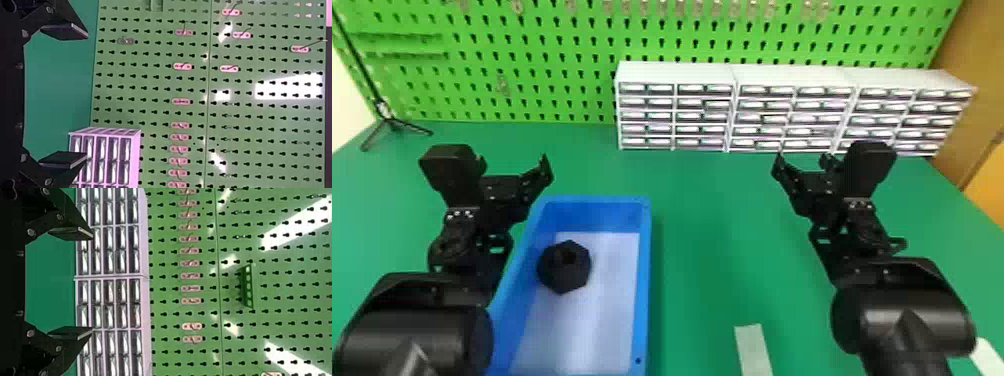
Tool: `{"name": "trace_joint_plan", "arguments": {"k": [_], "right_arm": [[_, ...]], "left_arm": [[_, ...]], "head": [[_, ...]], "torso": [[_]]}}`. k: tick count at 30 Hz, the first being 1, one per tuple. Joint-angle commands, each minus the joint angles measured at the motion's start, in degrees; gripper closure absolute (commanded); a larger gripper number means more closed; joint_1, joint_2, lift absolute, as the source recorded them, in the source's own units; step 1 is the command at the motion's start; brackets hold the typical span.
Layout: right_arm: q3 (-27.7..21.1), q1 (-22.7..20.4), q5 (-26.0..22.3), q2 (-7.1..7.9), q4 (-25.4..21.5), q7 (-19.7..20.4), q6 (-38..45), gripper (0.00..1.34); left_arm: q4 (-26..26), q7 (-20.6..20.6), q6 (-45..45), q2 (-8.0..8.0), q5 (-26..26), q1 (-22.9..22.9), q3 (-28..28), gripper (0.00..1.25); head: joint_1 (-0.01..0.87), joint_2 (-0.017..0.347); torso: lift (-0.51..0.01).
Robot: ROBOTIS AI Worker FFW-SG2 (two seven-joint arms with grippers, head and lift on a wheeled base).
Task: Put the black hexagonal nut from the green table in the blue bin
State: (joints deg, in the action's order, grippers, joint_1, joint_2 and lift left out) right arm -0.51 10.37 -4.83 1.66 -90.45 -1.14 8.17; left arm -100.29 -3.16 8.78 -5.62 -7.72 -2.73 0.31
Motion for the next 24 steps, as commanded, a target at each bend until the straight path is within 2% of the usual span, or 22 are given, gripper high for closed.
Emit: {"name": "trace_joint_plan", "arguments": {"k": [1,24], "right_arm": [[-0.01,-0.17,-0.1,0.09,0.01,0.0,0.0,0.42],[-0.1,-0.44,-1.42,0.44,0.27,0.0,0.0,0.42]], "left_arm": [[0.0,0.0,0.01,0.0,-0.01,0.0,-0.05,0.2],[0.0,0.0,0.45,0.0,0.07,-0.26,-0.4,0.2]], "head": [[0.686,0.028],[0.686,0.028]], "torso": [[-0.096],[-0.096]]}}
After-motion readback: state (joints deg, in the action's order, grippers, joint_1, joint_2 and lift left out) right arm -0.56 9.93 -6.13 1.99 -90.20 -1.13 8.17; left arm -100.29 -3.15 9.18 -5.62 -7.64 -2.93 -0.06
